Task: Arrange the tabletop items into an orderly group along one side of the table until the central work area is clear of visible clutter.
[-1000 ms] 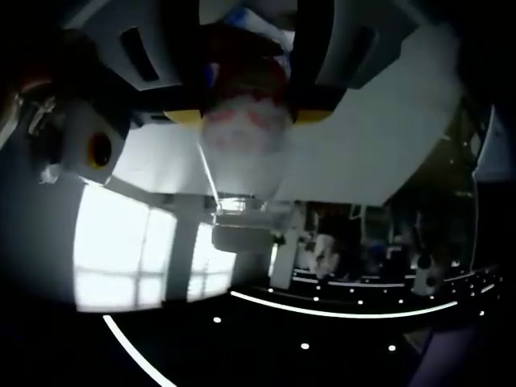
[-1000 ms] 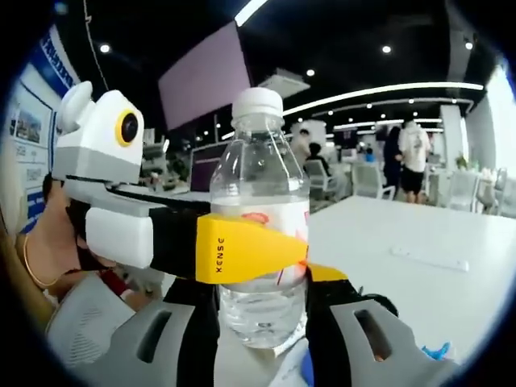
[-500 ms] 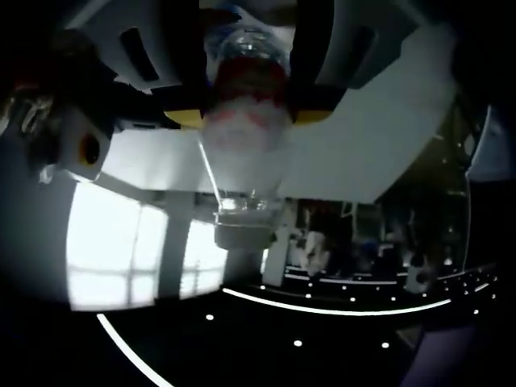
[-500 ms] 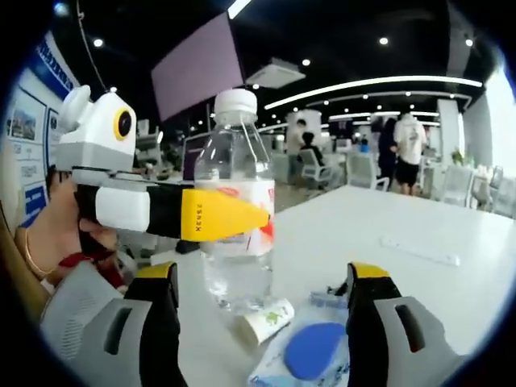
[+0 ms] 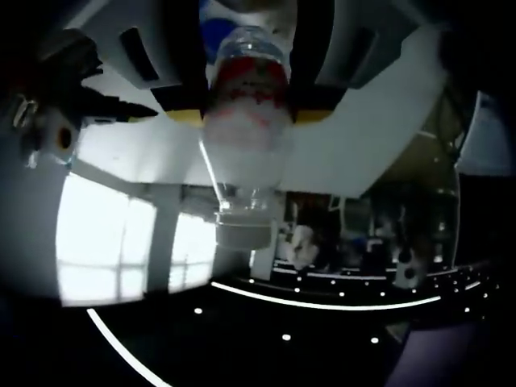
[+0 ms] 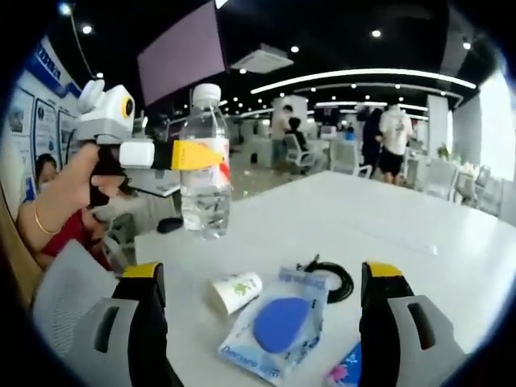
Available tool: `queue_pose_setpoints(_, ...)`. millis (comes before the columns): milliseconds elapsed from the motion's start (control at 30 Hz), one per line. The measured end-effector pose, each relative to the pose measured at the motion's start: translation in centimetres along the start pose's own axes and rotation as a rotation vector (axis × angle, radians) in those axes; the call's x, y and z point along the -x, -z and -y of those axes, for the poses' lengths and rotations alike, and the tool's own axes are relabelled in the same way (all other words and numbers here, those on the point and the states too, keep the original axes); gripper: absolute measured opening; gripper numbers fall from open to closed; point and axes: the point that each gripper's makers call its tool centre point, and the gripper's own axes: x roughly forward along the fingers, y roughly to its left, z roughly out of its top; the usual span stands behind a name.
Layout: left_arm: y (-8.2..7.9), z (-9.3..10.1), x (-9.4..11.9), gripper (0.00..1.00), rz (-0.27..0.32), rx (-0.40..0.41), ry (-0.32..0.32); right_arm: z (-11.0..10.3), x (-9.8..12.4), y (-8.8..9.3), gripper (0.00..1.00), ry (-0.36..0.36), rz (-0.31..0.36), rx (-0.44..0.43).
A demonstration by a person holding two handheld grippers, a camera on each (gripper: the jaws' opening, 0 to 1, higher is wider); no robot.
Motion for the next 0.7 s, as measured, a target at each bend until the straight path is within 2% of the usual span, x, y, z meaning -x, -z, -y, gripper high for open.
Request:
queue_pose_setpoints(200, 0.0, -2.3, -0.9, 0.37, 0.010, 0.011, -0.029, 2.1, 1.2, 1.7, 1.00, 0.056, -0.050, -0.009)
queue_pose_setpoints(533, 0.8, -6.8, -3.0, 0.37, 0.001, 0.005, -0.144, 4.2, 1.9, 3.8, 1.00, 0.120, -0.079, -0.067)
queue_pose_setpoints(633, 0.9, -7.7, -3.7, 0.37, 0.001, -0.004, -0.166, 4.5, 1.9, 4.3, 1.00, 0.129, -0.083, -0.083)
queue_pose_setpoints(700, 1.2, -8.3, -4.3, 0.37, -0.023, 0.000, -0.168, 4.6, 1.8, 4.5, 1.00, 0.132, -0.082, -0.096)
